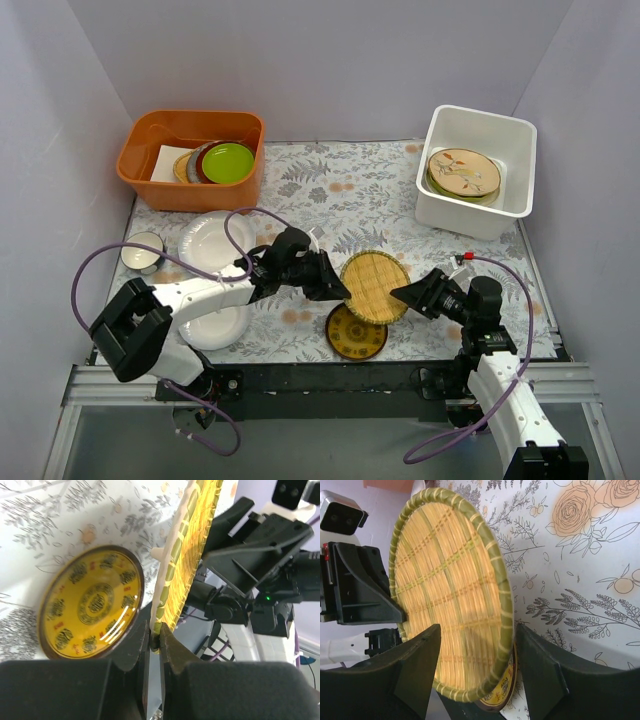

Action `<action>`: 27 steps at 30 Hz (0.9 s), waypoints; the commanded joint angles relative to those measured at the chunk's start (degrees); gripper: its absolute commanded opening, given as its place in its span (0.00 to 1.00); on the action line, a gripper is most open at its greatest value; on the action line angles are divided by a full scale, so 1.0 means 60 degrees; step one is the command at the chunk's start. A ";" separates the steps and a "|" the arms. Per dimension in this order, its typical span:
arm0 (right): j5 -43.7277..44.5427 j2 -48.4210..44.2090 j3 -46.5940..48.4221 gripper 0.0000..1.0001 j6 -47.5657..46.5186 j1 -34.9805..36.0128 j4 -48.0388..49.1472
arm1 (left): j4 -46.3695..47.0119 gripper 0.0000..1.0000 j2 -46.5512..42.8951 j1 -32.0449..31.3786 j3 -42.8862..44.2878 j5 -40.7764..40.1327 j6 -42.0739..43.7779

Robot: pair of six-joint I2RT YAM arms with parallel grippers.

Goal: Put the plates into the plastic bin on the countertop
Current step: Pick up the plate at the center of the board, then place the plate in the plastic bin.

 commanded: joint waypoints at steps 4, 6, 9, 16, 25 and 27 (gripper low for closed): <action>-0.0127 0.0063 -0.0402 0.47 0.0068 -0.0039 0.0439 | 0.0387 0.00 -0.0952 -0.0355 0.0103 -0.0108 -0.0431; -0.0098 0.0020 -0.0388 0.38 0.0082 -0.0024 0.0351 | 0.0343 0.00 -0.1025 -0.0355 0.0147 -0.0123 -0.0460; -0.0098 -0.0068 -0.0344 0.26 0.0082 -0.0024 0.0307 | 0.0226 0.00 -0.1069 -0.0355 0.0133 -0.0182 -0.0431; -0.0083 -0.0215 -0.0285 0.07 0.0024 -0.0039 0.0131 | 0.0007 0.00 -0.1347 -0.0399 -0.0204 -0.0460 -0.0446; 0.0267 -0.0127 0.0402 0.01 -0.0720 -0.0039 -0.0805 | -0.1399 0.35 -0.1626 -0.0384 0.0161 -0.1295 0.0315; 0.0429 0.0033 0.0754 0.01 -0.0971 -0.0039 -0.1303 | -0.1575 0.48 -0.1655 -0.0399 0.0249 -0.1382 0.0419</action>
